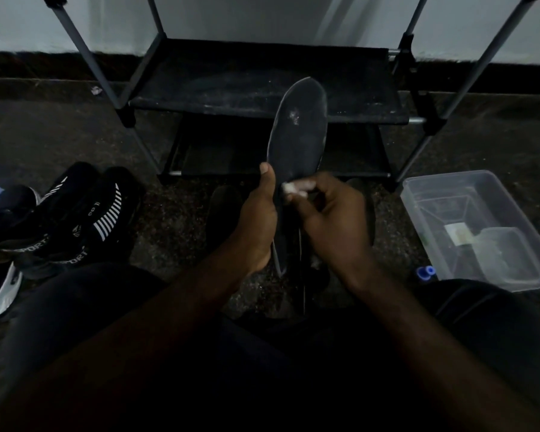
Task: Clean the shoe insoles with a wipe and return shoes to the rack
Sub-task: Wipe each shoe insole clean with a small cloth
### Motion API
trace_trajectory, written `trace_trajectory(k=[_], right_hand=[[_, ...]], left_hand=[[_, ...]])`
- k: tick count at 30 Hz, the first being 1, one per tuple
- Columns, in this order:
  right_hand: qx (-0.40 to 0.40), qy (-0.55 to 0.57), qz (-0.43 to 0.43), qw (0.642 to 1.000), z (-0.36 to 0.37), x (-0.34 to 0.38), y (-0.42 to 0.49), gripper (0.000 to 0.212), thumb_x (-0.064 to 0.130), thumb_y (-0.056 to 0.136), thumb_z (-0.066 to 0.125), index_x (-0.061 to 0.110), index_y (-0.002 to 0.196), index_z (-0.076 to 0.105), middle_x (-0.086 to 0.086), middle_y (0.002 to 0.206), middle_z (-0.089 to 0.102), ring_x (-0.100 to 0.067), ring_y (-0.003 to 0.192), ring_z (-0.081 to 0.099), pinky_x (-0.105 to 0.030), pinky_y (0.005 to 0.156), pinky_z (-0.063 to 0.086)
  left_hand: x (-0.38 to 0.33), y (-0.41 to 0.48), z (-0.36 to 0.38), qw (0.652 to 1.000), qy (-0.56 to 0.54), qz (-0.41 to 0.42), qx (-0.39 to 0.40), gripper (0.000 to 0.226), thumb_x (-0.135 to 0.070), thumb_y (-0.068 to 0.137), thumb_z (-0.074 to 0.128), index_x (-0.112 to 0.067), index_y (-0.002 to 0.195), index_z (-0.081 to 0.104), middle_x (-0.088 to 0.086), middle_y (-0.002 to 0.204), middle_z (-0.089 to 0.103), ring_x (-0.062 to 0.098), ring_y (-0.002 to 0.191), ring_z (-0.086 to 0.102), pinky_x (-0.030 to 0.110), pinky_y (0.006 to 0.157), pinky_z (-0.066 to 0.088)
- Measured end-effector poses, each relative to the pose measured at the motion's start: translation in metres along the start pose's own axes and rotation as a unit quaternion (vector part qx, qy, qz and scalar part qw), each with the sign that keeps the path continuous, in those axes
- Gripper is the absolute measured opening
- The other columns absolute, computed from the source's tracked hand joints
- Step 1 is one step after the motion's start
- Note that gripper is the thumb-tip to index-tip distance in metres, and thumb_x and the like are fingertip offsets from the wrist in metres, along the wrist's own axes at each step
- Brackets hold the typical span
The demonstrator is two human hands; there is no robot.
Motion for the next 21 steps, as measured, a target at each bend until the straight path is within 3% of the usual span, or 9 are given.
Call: trace_trajectory(k=[3,6,9,13,15,19,21], right_hand=[[0.067,0.038,-0.016,0.997,0.020,0.012,-0.009,0.016,0.002,0.087,0.069,0.016,0.094,0.073,0.008,0.090,0.074,-0.004,0.086,0.070,-0.024,0.080,0.056],[-0.004,0.048,0.027,0.998,0.000,0.000,0.005,0.015,0.007,0.087,0.071,0.022,0.089,0.070,0.010,0.083,0.073,-0.005,0.078,0.071,-0.023,0.073,0.056],[-0.062,0.021,0.046,0.997,-0.016,-0.009,0.011,0.002,0.017,0.089,0.072,0.019,0.089,0.070,0.008,0.078,0.073,-0.008,0.068,0.071,-0.032,0.060,0.059],[0.027,0.042,0.006,0.999,0.009,0.008,-0.003,0.012,0.004,0.087,0.071,0.014,0.094,0.072,0.009,0.089,0.074,-0.003,0.082,0.070,-0.023,0.075,0.056],[0.049,0.054,0.000,0.997,0.012,0.012,-0.004,0.013,0.003,0.087,0.070,0.014,0.095,0.071,0.007,0.090,0.074,-0.004,0.084,0.071,-0.023,0.078,0.056],[-0.044,-0.004,0.023,0.999,-0.016,-0.003,0.010,0.003,0.017,0.090,0.070,0.020,0.091,0.071,0.010,0.084,0.074,-0.004,0.079,0.070,-0.035,0.075,0.059],[-0.031,-0.004,0.014,0.999,-0.011,0.002,0.006,0.005,0.015,0.089,0.070,0.020,0.091,0.071,0.012,0.084,0.073,-0.002,0.080,0.070,-0.032,0.076,0.059]], left_hand=[[-0.002,-0.002,0.000,1.000,-0.029,-0.007,0.007,0.073,-0.057,0.100,0.025,-0.006,0.090,0.076,0.015,0.099,0.074,0.022,0.097,0.071,0.028,0.085,0.054],[-0.006,-0.001,0.001,0.999,-0.044,0.010,-0.002,0.065,-0.053,0.101,0.028,-0.011,0.088,0.076,0.010,0.090,0.075,0.019,0.085,0.072,0.029,0.074,0.058],[-0.004,-0.001,0.004,1.000,-0.002,0.009,0.007,0.060,-0.055,0.100,0.027,-0.015,0.099,0.072,0.009,0.097,0.075,0.021,0.089,0.071,0.031,0.072,0.057],[-0.003,-0.003,-0.001,1.000,0.020,0.019,-0.006,0.068,-0.051,0.102,0.026,-0.018,0.075,0.079,0.004,0.088,0.076,0.014,0.090,0.072,0.024,0.078,0.055],[-0.005,-0.003,0.001,1.000,0.006,0.021,0.010,0.065,-0.051,0.102,0.026,-0.013,0.086,0.076,0.009,0.096,0.075,0.019,0.096,0.071,0.025,0.081,0.055],[-0.003,-0.003,0.003,1.000,-0.007,0.010,0.010,0.056,-0.050,0.101,0.031,-0.012,0.099,0.072,0.011,0.100,0.074,0.021,0.094,0.071,0.026,0.075,0.057],[-0.001,-0.003,0.005,1.000,0.007,0.016,0.021,0.060,-0.050,0.101,0.029,-0.007,0.106,0.070,0.014,0.103,0.073,0.023,0.098,0.070,0.025,0.075,0.057]])
Point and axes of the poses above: each hand's wrist, its own y-axis towards the middle knuckle, its own z-axis out of the palm, x = y × z, the point moved 7 cm from there along y, towards the middle knuckle
